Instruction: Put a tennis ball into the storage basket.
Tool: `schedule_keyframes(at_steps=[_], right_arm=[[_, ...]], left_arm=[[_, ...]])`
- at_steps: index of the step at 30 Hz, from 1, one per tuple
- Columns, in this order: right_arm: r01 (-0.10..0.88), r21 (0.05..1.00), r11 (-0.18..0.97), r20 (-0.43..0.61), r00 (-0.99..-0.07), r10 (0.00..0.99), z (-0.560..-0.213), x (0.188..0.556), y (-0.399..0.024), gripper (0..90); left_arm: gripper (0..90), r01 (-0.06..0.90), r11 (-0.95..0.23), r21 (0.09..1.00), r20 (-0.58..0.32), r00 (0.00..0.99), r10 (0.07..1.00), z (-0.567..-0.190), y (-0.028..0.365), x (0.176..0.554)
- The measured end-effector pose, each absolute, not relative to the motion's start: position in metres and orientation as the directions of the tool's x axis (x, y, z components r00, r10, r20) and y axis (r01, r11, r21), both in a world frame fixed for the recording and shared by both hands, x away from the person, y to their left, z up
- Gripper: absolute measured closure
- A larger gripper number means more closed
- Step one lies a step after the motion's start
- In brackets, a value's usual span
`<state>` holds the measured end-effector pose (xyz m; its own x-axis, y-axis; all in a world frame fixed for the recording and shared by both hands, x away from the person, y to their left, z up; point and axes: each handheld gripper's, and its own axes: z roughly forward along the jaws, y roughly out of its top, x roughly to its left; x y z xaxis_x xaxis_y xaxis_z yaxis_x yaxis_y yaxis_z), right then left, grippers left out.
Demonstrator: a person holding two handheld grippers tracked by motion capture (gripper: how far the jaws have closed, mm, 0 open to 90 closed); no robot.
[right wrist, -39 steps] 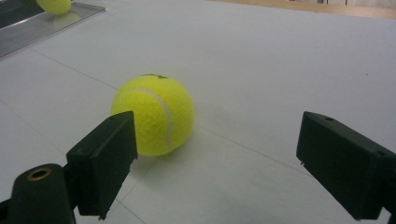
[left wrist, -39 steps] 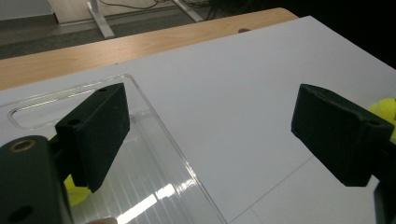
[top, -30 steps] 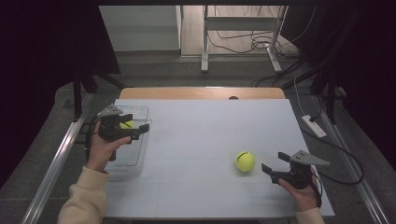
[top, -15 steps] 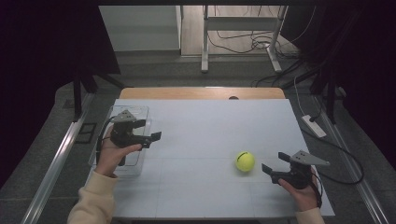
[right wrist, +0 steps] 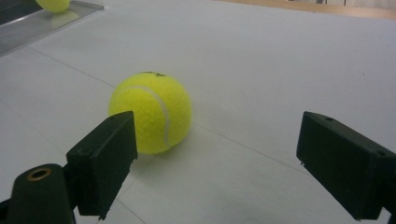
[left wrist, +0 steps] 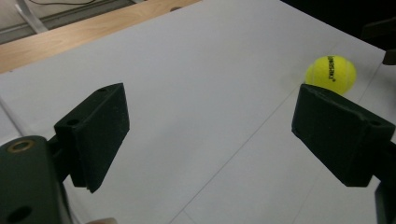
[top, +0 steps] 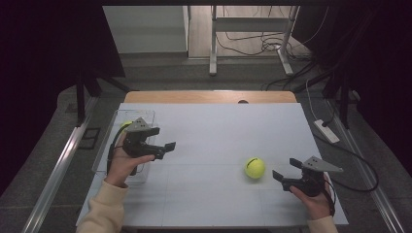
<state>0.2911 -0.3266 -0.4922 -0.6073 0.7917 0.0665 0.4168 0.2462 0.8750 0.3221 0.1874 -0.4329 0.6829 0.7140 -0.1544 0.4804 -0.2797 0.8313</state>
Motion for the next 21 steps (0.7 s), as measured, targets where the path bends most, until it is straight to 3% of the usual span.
schedule_keyframes(at_steps=[21], right_arm=[[0.415,0.875,0.251,0.066,-0.615,0.786,-0.493,0.289,-0.327,12.4]], left_arm=[[12.2,0.470,-0.321,0.822,-0.142,0.716,0.684,-0.436,0.162,0.317]])
